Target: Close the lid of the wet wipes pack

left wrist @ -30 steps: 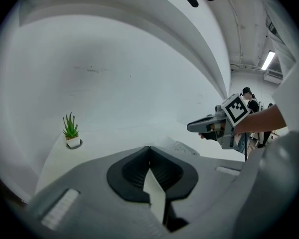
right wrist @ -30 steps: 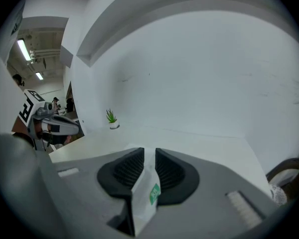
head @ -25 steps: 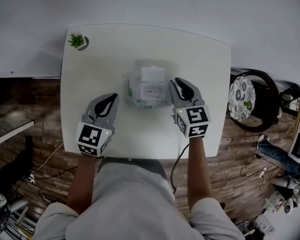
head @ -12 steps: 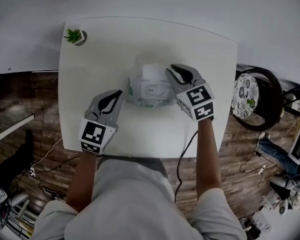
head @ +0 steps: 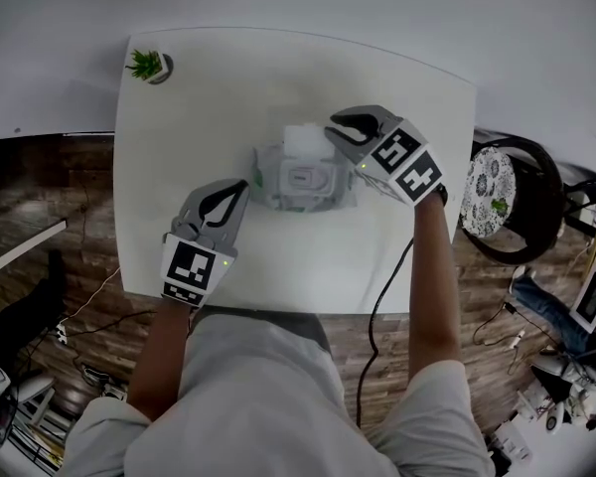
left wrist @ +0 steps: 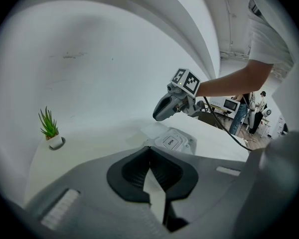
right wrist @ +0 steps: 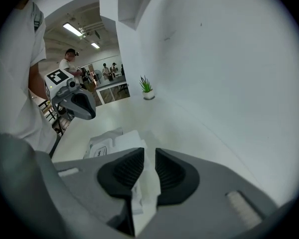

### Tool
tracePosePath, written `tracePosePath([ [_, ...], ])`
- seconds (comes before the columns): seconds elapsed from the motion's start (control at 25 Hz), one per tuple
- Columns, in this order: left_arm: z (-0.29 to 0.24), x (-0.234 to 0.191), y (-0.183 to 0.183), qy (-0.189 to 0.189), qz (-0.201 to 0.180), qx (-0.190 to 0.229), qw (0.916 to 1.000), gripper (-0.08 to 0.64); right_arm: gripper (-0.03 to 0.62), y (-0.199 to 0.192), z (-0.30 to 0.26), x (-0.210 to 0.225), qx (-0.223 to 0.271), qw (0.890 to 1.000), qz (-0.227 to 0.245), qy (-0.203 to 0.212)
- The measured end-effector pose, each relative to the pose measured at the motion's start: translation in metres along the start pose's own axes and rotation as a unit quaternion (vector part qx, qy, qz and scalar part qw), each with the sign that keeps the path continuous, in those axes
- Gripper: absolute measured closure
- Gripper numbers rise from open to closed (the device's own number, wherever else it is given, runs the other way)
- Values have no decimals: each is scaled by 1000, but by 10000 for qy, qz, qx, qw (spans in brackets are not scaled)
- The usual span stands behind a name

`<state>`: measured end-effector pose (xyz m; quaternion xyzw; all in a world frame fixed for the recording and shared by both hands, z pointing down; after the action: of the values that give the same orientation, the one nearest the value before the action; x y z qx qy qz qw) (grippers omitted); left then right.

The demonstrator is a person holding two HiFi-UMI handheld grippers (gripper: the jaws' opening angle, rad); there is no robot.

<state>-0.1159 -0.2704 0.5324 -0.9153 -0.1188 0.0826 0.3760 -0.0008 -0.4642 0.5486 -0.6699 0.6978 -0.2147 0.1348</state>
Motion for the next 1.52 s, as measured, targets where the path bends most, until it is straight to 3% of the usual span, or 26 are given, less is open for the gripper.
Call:
tracePosePath([
  [0.2,-3,7,0,-48,-170,-60,9998,554,515,-4,-11,-2,-219,9984,-3,528],
  [0.28,-4,8,0,-58,-212,-82,9997,554,477,-6,-14,-3,-272,9975,21,652],
  [0.44,-4,10,0,-62,-220,-105,9997,554,474,-10,-17,5,-253,9975,-67,652],
  [0.68,-6,13,0,-66,-218,-119,9997,554,474,-13,-20,1,-257,9929,-282,1122],
  [0.92,-7,13,0,-73,-240,-132,9996,554,467,-15,-24,5,-305,9915,-393,1205],
  [1.16,-9,17,2,-115,-290,-129,9994,554,454,-17,-33,6,-462,9858,-547,1518],
  [1.36,-7,16,3,-79,-295,-127,9995,554,454,-20,-31,10,-324,9768,-1071,1828],
  [1.52,-7,15,2,-59,-293,-123,9995,554,454,-20,-28,8,-295,9764,-1060,1861],
])
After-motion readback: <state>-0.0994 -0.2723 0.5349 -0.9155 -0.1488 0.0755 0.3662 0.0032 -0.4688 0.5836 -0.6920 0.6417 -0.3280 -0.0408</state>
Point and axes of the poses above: the fingertips, and each gripper's own axes: z backward along the fingers, x to its right, y out of its top, the point moved 6 cm from there along z, backward along the fingers, and after that the axes turned 12 degrees about -x, right-handed, at the moved point
